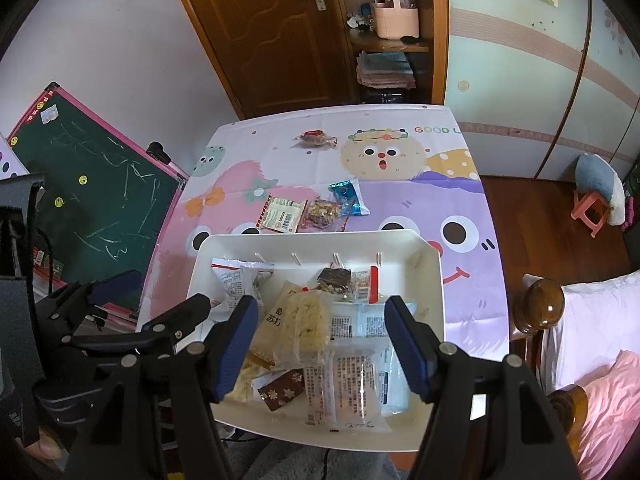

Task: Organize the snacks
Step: 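Open both grippers to drop the cracker packet and puffed-snack bag into the tray, then withdraw both grippers from the tray toward the remaining snacks, then grasp white printed packet with left gripper while right grasps clear nut bag, then carry the white packet and clear nut bag over the tray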

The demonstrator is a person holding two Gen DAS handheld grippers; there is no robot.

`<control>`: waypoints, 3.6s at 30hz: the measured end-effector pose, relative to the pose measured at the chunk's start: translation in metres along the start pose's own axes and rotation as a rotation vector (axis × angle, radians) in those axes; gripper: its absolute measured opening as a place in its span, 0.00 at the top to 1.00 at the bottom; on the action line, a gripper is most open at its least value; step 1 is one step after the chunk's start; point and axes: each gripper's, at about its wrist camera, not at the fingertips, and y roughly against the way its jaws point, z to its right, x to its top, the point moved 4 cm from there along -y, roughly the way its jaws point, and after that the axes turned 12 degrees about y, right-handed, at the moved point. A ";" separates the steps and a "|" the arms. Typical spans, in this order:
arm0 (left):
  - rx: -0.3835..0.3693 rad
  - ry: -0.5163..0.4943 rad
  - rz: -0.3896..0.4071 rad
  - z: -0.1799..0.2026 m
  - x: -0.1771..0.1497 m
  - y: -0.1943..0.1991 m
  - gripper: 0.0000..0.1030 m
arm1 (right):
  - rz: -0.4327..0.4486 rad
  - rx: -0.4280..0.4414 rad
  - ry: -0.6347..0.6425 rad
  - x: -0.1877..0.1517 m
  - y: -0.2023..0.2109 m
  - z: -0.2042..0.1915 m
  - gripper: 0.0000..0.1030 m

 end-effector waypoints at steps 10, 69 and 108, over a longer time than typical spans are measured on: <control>0.005 0.013 -0.021 -0.002 0.000 -0.007 0.14 | -0.010 0.006 0.005 0.002 -0.008 -0.002 0.36; -0.073 -0.238 -0.436 0.000 0.130 -0.281 0.14 | -0.429 0.262 -0.189 0.098 -0.298 0.051 0.64; -0.050 -0.088 -0.001 -0.004 0.150 -0.047 0.51 | -0.084 0.171 -0.059 0.125 -0.092 0.036 0.68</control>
